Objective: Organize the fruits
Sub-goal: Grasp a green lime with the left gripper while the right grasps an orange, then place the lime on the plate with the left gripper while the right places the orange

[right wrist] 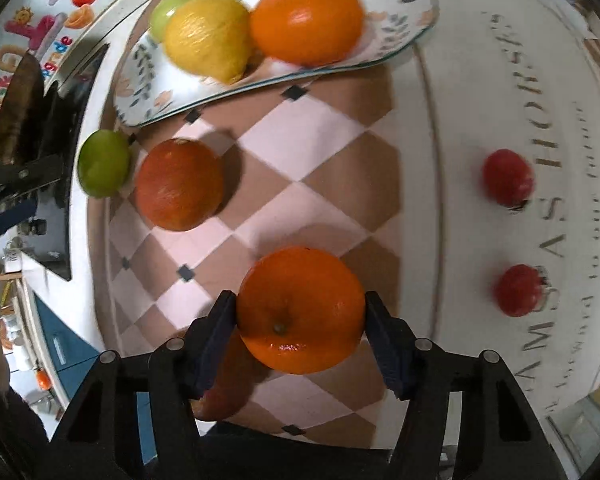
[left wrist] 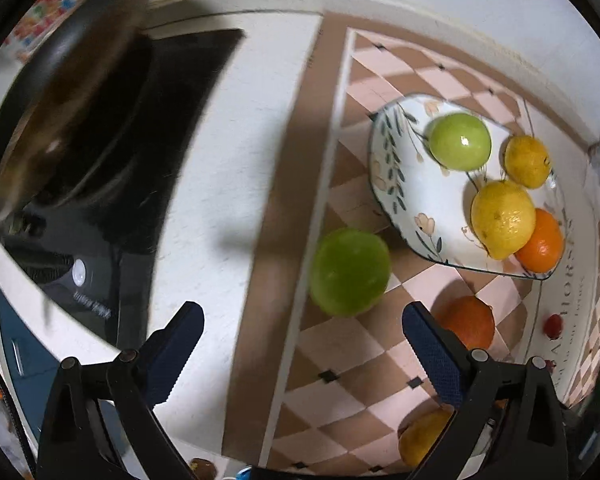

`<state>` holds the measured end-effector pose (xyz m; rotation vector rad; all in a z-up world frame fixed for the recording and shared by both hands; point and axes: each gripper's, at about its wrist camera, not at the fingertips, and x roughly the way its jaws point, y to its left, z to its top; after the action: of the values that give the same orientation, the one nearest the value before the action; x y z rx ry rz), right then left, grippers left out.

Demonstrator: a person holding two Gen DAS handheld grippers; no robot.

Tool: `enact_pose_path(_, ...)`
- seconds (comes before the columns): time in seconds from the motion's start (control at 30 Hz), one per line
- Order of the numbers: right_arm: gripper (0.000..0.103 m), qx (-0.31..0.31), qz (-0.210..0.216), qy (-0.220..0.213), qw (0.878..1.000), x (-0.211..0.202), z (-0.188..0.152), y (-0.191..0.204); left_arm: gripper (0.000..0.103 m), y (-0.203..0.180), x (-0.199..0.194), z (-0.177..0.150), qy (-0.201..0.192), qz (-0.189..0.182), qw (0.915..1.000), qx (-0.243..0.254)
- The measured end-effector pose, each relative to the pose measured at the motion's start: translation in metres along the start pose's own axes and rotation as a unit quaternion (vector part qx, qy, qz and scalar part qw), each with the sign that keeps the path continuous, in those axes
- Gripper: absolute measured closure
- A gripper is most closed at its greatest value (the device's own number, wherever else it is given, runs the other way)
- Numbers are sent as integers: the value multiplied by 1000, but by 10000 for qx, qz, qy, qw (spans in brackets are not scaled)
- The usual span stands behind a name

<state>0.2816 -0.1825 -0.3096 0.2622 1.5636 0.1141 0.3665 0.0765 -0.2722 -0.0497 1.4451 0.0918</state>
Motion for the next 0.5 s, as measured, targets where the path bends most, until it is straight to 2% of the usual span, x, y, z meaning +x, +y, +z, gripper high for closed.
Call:
enact_pose_path(0.13,37,117,-24,60,9999,-3,3,-17,2,-19,22,11,110,107,9992,371)
enact_pose_path(0.17,37,129,-21,72,9999,-4,5,-21,5,-23,25,12,113,104,9988,459)
enact_pose_path(0.23,37,174,68,115,9998,-3,7,-25,19,-30,31,14,116,156,9977,652)
enact_pose_path(0.3,36,183,84,131,9997,-5,8,-27,41,-36,35,15,144,161,9966,795)
enact_pose_path(0.37,36,190,86,173,9996,-5,9,-27,49,-40,40,15,204,131,9957,891)
enact_pose_path(0.5,36,196,118,233,9995,-2,11,-25,49,-44,37,9,130,196,9950,970)
